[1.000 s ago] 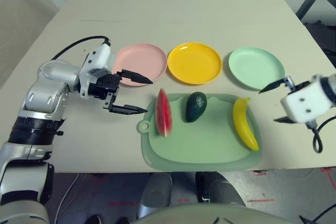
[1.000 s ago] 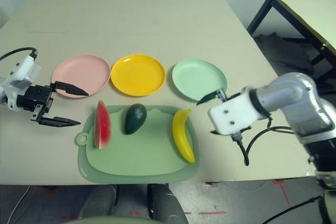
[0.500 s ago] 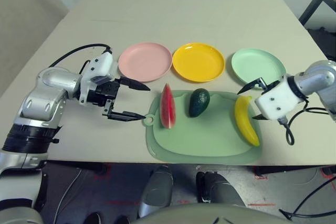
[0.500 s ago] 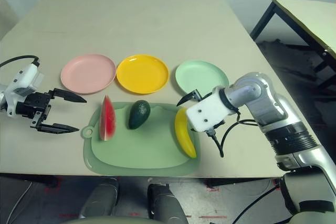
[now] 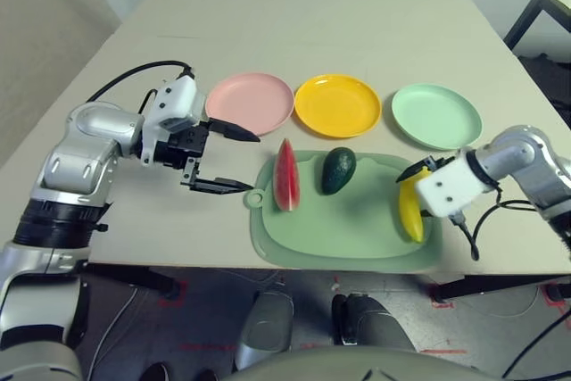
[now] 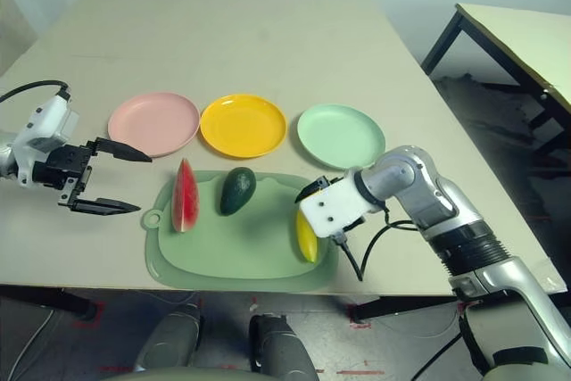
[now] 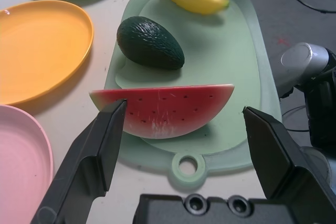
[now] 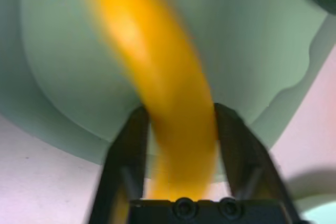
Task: Place the fruits into color-matched plates.
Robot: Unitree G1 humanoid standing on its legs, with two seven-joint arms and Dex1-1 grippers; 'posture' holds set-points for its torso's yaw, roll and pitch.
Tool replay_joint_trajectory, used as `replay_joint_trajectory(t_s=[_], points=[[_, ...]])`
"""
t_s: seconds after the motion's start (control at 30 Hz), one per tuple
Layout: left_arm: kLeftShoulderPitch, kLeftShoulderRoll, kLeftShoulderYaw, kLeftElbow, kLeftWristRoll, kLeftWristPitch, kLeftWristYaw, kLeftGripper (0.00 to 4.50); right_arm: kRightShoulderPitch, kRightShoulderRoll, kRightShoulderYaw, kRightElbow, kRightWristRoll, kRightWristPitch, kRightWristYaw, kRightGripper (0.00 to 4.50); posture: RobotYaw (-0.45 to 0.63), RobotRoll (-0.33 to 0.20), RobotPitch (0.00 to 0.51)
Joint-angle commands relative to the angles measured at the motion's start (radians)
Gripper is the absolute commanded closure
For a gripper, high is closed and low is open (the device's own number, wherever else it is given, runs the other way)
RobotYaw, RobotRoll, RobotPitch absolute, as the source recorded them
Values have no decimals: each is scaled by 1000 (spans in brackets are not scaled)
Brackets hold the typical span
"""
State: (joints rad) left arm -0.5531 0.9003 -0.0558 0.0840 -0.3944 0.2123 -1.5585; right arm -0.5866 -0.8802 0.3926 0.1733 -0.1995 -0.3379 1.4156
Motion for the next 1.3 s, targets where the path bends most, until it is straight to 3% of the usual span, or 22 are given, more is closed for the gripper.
replay_joint_trajectory(t_s=[0.03, 0.13, 0.3, 0.43, 0.6, 0.7, 0.87, 1.13, 1.3], points=[[-17, -9, -17, 8, 15, -7, -2, 0, -10, -6, 4, 0, 2, 26, 17, 2825, 256, 0, 125], [-25, -22, -10, 13, 13, -2, 8, 0, -53, -6, -9, 1, 20, 57, 41, 2825, 248, 0, 123], [-51, -68, 27, -12, -42, 105, 90, 0, -285, 48, -15, 183, -28, 58, 3, 2825, 249, 0, 119], [-64, -66, 13, 2, 8, 130, 168, 0, -492, 142, 8, 437, -101, 16, -119, 2825, 242, 0, 117], [-109, -81, -1, 30, 79, 154, 284, 0, -653, 321, 22, 747, -176, -21, -334, 2825, 247, 0, 116], [-138, -103, -13, 58, 119, 157, 347, 0, -690, 432, 33, 918, -214, -31, -462, 2825, 259, 0, 118], [-140, -147, -37, 37, 150, 164, 401, 0, -707, 526, 57, 1077, -278, -24, -599, 2825, 280, 0, 124], [-115, -146, -23, 2, 138, 186, 407, 0, -696, 543, 85, 1147, -354, -34, -720, 2825, 306, 0, 122], [-113, -146, -17, -4, 126, 196, 402, 0, -741, 512, 77, 1130, -364, -99, -701, 1260, 294, 0, 116]])
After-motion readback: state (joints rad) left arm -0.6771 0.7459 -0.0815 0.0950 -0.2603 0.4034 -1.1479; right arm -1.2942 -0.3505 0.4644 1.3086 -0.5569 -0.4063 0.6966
